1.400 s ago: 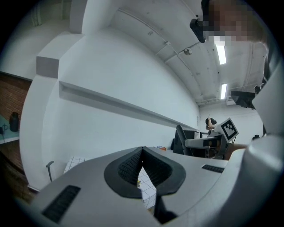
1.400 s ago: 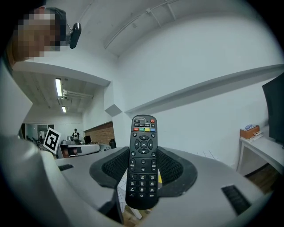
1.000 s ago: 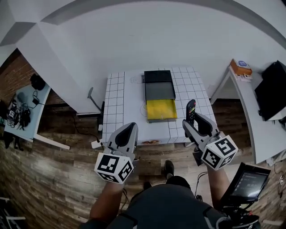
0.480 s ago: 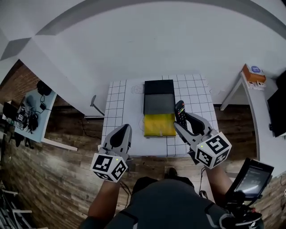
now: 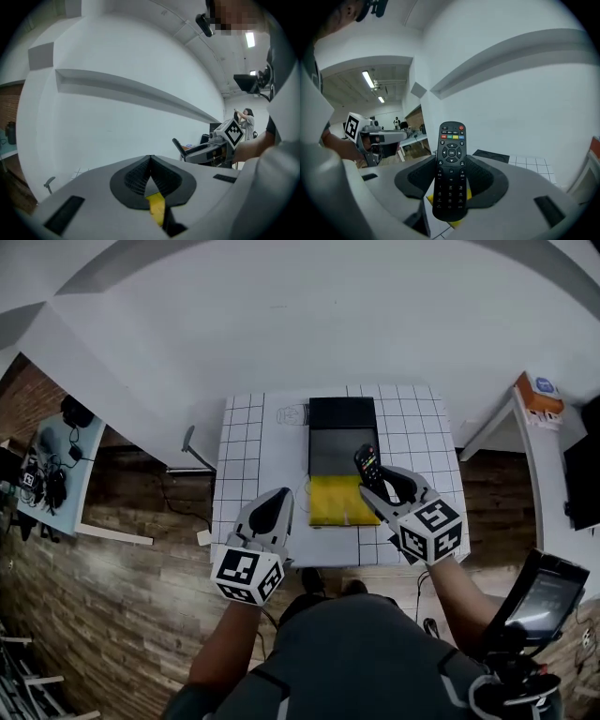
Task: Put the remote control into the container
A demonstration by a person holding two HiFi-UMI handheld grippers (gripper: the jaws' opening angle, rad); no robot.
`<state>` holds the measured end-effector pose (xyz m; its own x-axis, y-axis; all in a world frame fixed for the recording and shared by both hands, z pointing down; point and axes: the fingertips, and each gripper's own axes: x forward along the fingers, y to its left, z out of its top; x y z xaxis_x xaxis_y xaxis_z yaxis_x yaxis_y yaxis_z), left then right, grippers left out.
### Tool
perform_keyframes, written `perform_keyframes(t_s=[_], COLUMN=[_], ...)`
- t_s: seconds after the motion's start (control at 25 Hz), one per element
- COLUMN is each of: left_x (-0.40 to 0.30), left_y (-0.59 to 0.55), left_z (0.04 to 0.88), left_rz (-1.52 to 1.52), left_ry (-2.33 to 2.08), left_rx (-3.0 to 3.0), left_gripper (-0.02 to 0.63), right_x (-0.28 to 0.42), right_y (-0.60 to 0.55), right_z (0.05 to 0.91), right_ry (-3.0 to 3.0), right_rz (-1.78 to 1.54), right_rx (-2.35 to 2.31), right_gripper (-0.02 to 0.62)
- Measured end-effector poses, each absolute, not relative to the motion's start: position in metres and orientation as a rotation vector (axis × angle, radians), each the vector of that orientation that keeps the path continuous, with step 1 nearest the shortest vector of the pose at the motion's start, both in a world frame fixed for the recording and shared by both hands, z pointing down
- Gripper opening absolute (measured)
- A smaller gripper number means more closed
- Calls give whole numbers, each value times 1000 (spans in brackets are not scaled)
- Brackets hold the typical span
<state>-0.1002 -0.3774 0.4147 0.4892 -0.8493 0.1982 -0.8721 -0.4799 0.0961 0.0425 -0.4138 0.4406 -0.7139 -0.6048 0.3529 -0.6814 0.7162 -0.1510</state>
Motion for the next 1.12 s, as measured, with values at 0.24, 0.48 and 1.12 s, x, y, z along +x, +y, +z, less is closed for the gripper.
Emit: perform_keyframes(t_s=[0.24,0.48,1.12], left_x=[-104,-104,-117], left_y=[-398,-416,-442], left_z=[455,495,584], left_rz=[254,245,311], left_ry=[-1419,-1343,-1240], left_rx=[2553,2521,2420], left_gripper=[9,9,9], right_x=[18,4,-3], right_y=[-431,-432,-437], right_z=[518,588,687], right_ry=[-2441,-2274,-1986], right_rz=[371,364,312], right_rx=[899,744,505], right_gripper=[209,209,209])
